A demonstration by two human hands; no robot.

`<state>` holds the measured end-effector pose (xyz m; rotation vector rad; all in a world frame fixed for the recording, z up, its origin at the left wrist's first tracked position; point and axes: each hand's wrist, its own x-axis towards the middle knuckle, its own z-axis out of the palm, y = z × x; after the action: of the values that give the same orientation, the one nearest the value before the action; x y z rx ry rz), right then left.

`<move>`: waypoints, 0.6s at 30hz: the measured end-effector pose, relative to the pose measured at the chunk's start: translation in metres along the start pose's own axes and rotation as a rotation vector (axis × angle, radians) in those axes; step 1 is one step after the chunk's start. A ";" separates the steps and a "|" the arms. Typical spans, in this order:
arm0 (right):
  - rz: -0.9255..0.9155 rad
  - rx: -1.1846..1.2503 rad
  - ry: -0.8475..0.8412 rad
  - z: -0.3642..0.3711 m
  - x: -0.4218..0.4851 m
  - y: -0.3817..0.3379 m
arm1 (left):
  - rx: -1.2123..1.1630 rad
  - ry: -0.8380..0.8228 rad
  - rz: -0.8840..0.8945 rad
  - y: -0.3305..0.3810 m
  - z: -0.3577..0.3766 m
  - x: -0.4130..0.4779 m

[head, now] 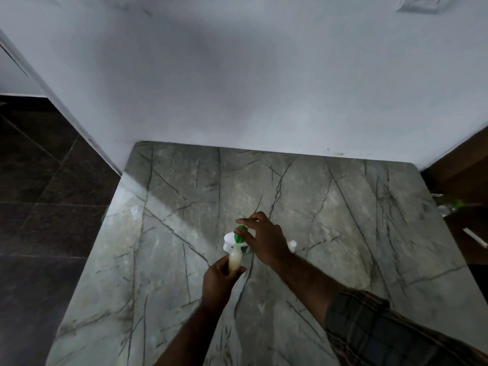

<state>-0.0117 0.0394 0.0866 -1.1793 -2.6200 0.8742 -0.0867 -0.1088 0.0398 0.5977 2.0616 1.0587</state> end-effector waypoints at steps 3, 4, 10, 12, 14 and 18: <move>0.005 0.101 0.070 -0.003 -0.004 -0.003 | -0.004 0.006 0.009 0.001 -0.001 0.001; 0.004 0.141 0.121 -0.007 -0.006 -0.002 | -0.002 0.007 0.012 0.001 -0.001 0.001; 0.173 0.424 0.659 -0.032 -0.048 0.048 | -0.026 0.010 0.021 0.003 -0.003 0.005; 0.366 0.476 0.735 -0.031 -0.068 0.078 | -0.017 0.003 0.022 0.003 0.000 0.007; 0.554 0.457 0.729 -0.021 -0.083 0.106 | 0.004 -0.004 0.025 0.002 0.003 0.008; 0.678 0.342 0.516 0.017 -0.101 0.134 | 0.032 -0.010 0.035 0.002 0.010 0.008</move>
<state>0.1370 0.0292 0.0084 -1.8983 -1.5995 0.8972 -0.0841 -0.0980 0.0343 0.6561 2.0695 1.0422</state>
